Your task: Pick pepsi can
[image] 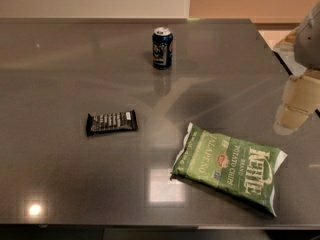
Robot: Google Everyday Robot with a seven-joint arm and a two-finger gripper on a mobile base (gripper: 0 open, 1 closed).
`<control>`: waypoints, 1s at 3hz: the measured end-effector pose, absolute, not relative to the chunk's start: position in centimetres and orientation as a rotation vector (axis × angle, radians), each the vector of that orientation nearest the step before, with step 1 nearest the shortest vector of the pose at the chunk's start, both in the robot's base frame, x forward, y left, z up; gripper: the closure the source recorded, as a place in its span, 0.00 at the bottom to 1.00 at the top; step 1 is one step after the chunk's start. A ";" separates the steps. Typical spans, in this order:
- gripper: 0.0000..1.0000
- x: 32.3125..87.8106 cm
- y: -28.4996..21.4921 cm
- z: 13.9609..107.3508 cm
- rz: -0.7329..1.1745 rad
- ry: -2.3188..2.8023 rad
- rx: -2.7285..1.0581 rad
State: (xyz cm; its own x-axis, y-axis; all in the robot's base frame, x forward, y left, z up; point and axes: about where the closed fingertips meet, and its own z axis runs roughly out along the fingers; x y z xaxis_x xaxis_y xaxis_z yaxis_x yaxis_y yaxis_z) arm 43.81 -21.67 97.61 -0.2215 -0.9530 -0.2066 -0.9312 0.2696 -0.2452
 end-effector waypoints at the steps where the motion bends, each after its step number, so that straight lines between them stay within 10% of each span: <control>1: 0.00 43.8 -21.7 97.6 -0.098 2.232 -1.725; 3: 0.00 48.8 -21.2 96.6 -0.074 2.180 -1.671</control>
Offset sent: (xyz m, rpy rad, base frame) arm 0.0341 0.0025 -0.0088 0.0207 -0.0256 0.0057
